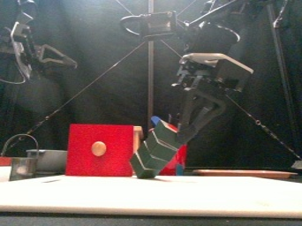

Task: Place sushi on board then cut the sushi with the knife then place the pieces on the plate
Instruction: Pick knife at handle with right hand

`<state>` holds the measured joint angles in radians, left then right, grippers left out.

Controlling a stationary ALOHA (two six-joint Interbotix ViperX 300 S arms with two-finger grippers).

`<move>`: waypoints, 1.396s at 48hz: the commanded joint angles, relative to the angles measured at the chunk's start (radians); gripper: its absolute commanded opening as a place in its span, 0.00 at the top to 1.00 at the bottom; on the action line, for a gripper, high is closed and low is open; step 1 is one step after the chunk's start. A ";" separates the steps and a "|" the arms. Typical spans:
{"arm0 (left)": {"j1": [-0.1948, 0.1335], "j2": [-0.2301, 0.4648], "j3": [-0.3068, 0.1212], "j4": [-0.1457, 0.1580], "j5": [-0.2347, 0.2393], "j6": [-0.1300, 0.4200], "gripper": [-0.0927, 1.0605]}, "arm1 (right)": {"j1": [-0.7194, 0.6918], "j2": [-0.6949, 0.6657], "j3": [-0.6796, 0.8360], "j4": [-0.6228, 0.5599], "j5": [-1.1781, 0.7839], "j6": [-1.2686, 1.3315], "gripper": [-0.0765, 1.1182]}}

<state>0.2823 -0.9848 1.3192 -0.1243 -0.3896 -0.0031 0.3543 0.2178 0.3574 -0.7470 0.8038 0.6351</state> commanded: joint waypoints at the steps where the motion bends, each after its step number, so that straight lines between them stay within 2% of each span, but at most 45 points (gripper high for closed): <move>1: 0.003 0.006 -0.012 0.000 -0.008 -0.002 0.86 | 0.006 -0.014 -0.034 0.021 0.020 0.002 0.34; 29: 0.003 0.006 -0.012 0.002 -0.008 -0.002 0.86 | 0.075 -0.009 -0.114 0.067 0.121 0.003 0.27; 38: 0.002 0.006 -0.012 0.002 -0.008 -0.002 0.86 | 0.075 0.005 -0.138 0.146 0.124 0.005 0.21; 49: 0.003 0.006 -0.003 0.000 -0.006 0.000 0.86 | 0.080 0.026 -0.176 0.169 0.141 0.006 0.14; 67: 0.003 0.006 0.006 0.000 -0.006 -0.002 0.86 | 0.081 0.031 -0.232 0.301 0.132 0.003 0.13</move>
<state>0.2823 -0.9848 1.3346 -0.1243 -0.3896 -0.0031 0.4387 0.2853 0.1381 -0.4633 0.9511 0.6305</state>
